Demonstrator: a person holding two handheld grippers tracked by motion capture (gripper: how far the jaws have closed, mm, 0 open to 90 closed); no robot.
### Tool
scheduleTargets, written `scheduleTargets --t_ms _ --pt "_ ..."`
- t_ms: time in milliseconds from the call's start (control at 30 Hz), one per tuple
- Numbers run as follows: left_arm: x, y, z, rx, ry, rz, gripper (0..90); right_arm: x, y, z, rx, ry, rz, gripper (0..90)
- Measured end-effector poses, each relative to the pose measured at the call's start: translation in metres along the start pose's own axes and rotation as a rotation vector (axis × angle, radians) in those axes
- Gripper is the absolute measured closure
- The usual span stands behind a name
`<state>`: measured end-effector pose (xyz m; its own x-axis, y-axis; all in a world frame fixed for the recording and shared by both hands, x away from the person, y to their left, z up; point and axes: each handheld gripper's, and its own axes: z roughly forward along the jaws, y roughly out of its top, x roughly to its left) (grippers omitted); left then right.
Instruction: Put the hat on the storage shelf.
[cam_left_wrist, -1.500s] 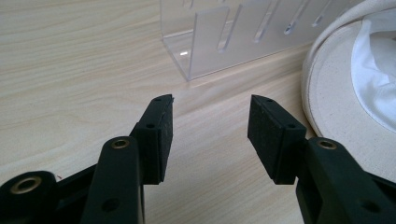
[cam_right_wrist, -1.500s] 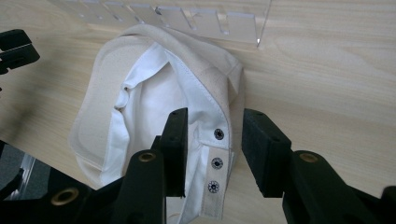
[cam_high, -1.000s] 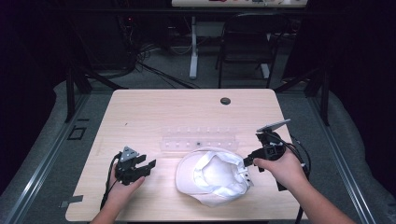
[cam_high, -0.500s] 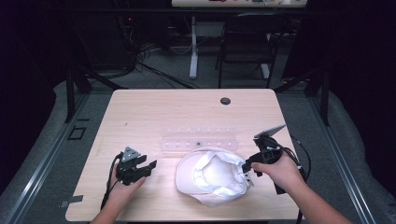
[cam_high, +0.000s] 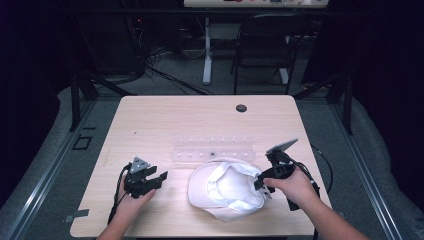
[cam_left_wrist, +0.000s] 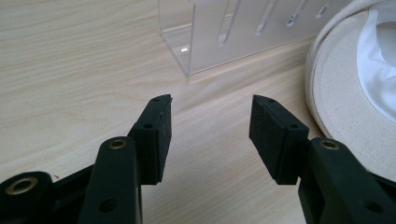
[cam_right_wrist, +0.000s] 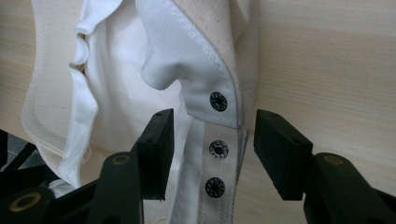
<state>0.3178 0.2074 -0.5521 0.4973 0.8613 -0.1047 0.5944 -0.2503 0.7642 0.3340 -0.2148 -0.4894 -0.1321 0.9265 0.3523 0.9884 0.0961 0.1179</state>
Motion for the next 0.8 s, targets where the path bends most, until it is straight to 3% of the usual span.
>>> scheduleTargets --t_ms 267,333,467,500,700,800 --pt "0.000 0.000 0.000 0.004 0.000 0.003 49.4 0.000 0.001 0.008 0.055 0.035 -0.006 48.4" --pt "0.000 0.000 0.000 0.005 0.001 0.004 49.4 0.002 0.001 0.007 0.032 0.045 0.019 49.0" --pt "0.000 0.000 0.000 0.004 0.001 0.001 49.4 0.000 0.003 0.000 0.046 0.074 0.018 49.4" --pt "0.000 0.000 0.000 0.004 0.001 0.000 49.4 0.001 0.002 -0.001 0.015 0.090 0.048 50.0" --pt "0.000 0.000 0.000 0.004 0.003 0.003 49.4 0.001 0.006 -0.013 0.025 0.118 0.056 60.6" --pt "0.000 0.000 0.001 0.004 0.003 0.002 49.4 0.004 0.007 -0.014 0.011 0.122 0.091 68.1"
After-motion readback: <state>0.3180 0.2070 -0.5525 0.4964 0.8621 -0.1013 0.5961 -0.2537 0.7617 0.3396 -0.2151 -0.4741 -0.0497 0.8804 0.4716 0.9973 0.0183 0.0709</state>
